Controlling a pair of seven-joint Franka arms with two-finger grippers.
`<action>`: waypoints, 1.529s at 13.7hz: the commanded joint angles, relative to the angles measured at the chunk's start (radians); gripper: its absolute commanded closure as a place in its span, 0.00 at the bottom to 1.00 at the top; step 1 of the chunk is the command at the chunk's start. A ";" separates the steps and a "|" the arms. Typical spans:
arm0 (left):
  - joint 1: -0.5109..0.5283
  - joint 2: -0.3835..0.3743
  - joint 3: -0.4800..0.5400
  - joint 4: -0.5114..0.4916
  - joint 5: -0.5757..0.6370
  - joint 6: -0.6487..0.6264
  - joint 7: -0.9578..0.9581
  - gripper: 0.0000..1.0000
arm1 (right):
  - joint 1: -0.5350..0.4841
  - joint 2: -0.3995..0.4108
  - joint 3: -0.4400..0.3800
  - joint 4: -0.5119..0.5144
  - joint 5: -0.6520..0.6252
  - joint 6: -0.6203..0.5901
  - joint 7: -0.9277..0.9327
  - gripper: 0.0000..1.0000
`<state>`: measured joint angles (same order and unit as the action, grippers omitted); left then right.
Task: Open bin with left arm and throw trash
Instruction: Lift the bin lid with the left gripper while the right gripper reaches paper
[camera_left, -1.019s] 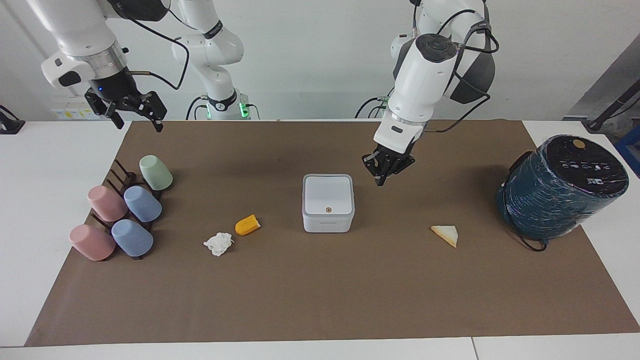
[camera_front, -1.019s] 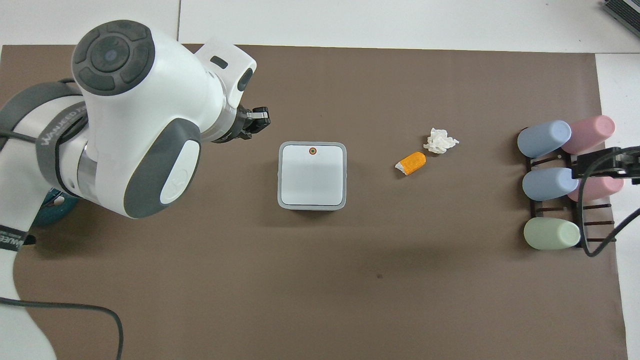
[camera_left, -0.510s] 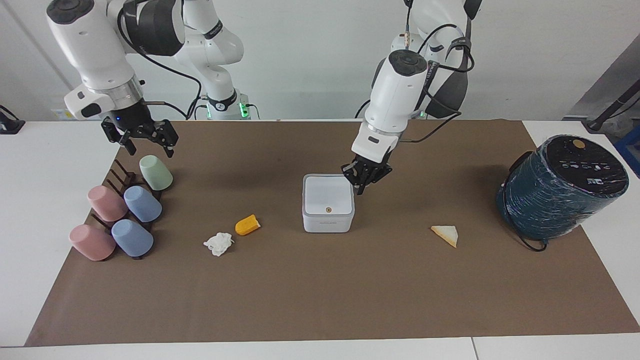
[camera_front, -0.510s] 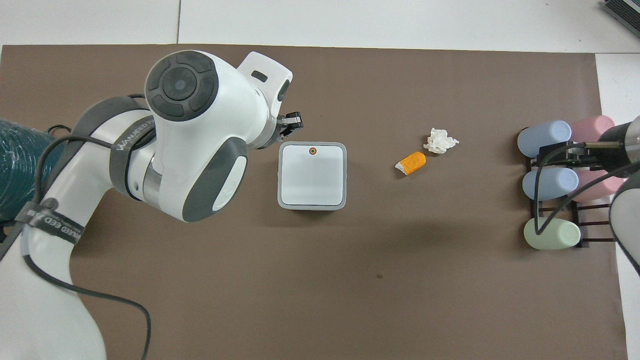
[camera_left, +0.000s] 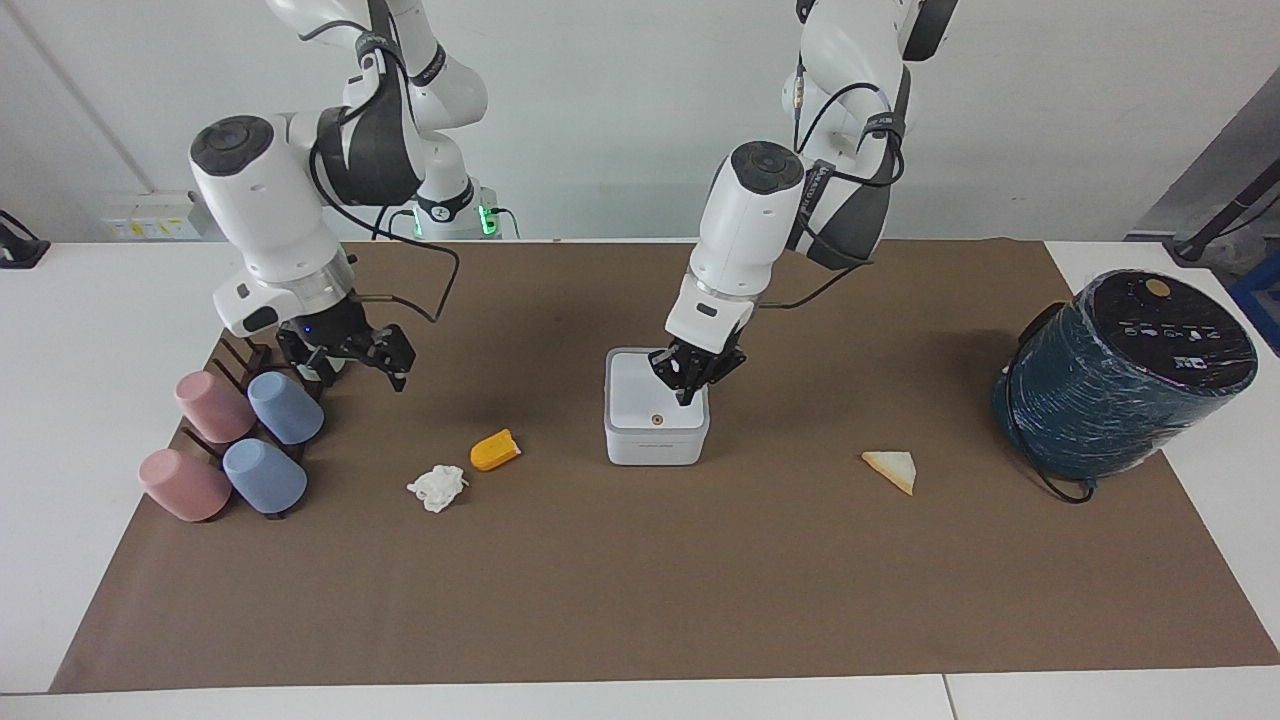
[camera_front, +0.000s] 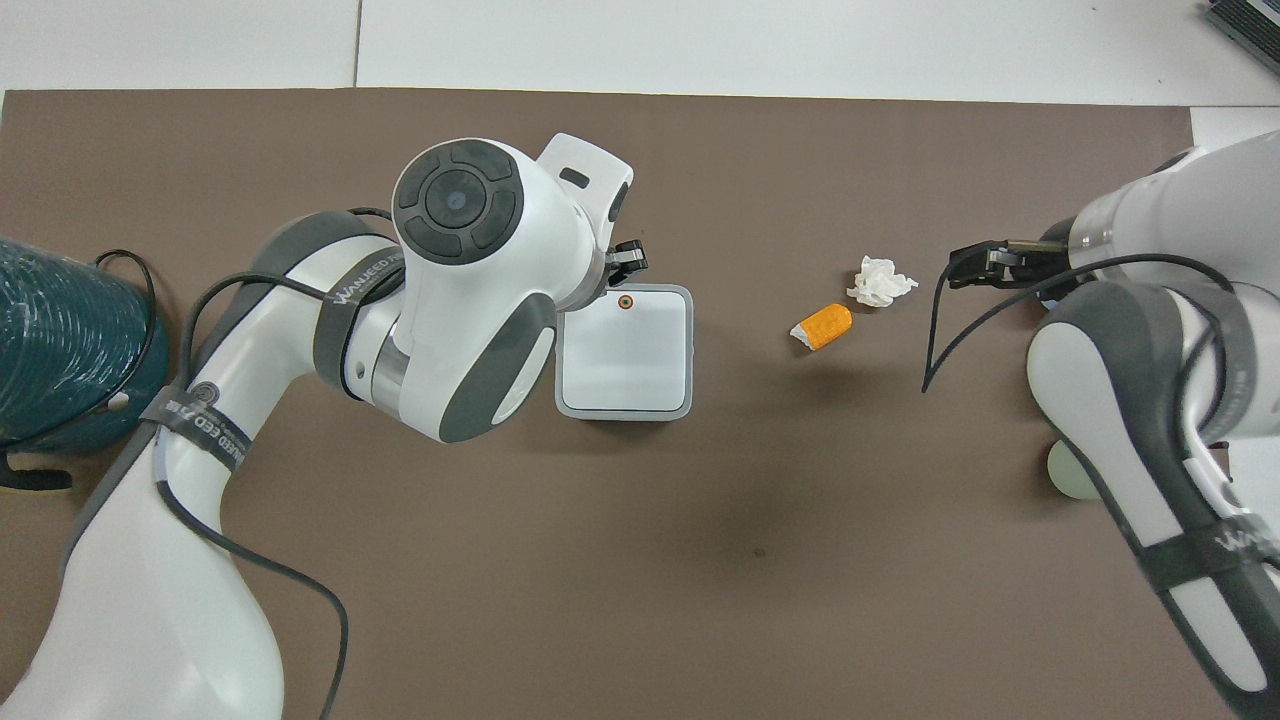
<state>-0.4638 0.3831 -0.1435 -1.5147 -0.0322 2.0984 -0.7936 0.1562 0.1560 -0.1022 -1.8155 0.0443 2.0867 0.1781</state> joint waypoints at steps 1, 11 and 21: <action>-0.025 0.025 0.016 -0.018 0.000 0.067 -0.035 1.00 | 0.011 0.083 0.001 0.013 0.022 0.088 0.032 0.00; -0.050 0.045 0.016 -0.110 0.021 0.158 -0.042 1.00 | 0.056 0.264 0.001 0.007 0.077 0.303 0.035 0.00; -0.029 0.019 0.030 0.106 0.015 -0.216 -0.033 1.00 | 0.060 0.324 -0.001 0.001 0.075 0.383 -0.003 0.18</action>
<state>-0.4905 0.4183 -0.1267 -1.4363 -0.0207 1.9658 -0.8175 0.2186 0.4748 -0.1024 -1.8146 0.1140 2.4553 0.1990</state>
